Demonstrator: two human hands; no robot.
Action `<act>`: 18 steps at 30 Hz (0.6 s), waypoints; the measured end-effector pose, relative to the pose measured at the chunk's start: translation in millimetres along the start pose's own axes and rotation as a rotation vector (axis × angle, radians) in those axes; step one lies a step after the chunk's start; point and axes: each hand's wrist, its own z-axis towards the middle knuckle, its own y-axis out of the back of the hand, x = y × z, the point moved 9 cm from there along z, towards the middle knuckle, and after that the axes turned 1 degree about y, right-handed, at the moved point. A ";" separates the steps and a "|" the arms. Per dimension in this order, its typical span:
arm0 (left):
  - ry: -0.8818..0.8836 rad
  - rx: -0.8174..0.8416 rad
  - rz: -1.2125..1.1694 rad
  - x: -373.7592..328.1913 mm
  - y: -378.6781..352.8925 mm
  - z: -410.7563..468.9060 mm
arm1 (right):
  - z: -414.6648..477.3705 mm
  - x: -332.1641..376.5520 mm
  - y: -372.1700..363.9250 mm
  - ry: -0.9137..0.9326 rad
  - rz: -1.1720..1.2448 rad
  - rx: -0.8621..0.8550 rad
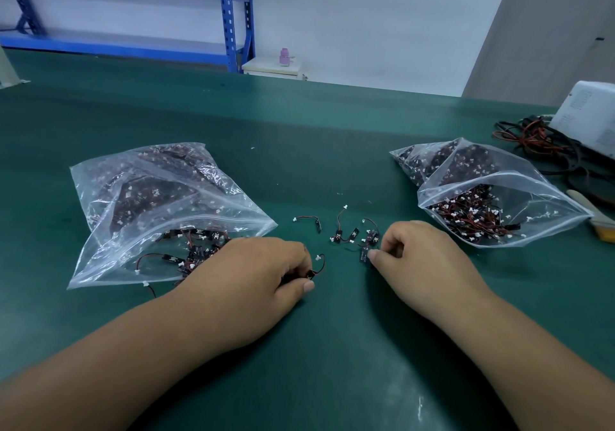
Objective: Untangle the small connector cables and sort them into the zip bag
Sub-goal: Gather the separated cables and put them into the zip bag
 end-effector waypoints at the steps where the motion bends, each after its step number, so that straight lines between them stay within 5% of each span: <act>1: -0.002 -0.002 0.000 -0.2 0.1 -0.2 | -0.9 2.0 2.4 0.009 0.000 -0.018; 5: -0.020 -0.007 -0.004 -3.1 0.8 0.0 | -14.2 32.2 18.3 0.209 0.110 -0.158; 10: -0.077 -0.008 -0.016 -13.8 2.8 0.7 | -44.1 83.4 -7.7 0.499 0.275 0.051; 18: -0.063 0.002 0.083 -7.7 7.5 -2.4 | -23.9 54.8 -5.5 0.379 0.399 -0.086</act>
